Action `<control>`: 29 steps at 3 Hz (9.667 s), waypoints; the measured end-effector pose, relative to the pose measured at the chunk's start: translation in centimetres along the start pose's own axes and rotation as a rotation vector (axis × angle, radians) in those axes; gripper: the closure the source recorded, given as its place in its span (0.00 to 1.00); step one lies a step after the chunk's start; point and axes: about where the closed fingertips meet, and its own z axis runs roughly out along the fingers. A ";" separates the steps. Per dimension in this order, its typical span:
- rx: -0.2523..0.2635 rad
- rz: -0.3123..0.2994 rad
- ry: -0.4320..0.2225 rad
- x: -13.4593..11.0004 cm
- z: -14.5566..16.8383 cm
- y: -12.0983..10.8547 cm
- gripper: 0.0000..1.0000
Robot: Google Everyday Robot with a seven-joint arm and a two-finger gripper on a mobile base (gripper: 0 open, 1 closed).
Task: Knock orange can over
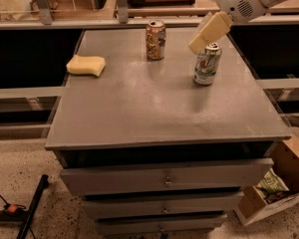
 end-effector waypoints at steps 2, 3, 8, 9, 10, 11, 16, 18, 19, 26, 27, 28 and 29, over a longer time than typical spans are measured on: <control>0.029 -0.045 -0.233 -2.0 2.7 -3.7 0.00; 0.029 -0.047 -0.236 -2.0 2.8 -3.7 0.00; 0.055 -0.103 -0.342 -0.8 9.8 -11.2 0.00; 0.057 -0.091 -0.354 -0.3 11.2 -11.9 0.00; 0.047 -0.061 -0.358 0.7 12.4 -12.1 0.00; 0.013 -0.016 -0.354 1.6 13.4 -11.7 0.00; 0.008 0.080 -0.388 3.3 16.2 -12.5 0.00; -0.059 0.100 -0.352 4.6 19.8 -11.2 0.00; -0.063 0.098 -0.347 4.3 20.2 -11.0 0.00; -0.054 0.062 -0.382 -0.3 15.6 -12.1 1.00; -0.061 0.016 -0.348 -1.9 12.6 -11.3 1.00; -0.070 -0.001 -0.298 -2.4 9.5 -10.0 1.00; -0.082 -0.035 -0.220 -3.0 7.1 -7.6 1.00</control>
Offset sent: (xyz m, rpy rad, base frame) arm 0.0615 0.0128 0.0188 0.2558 -0.2045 0.0882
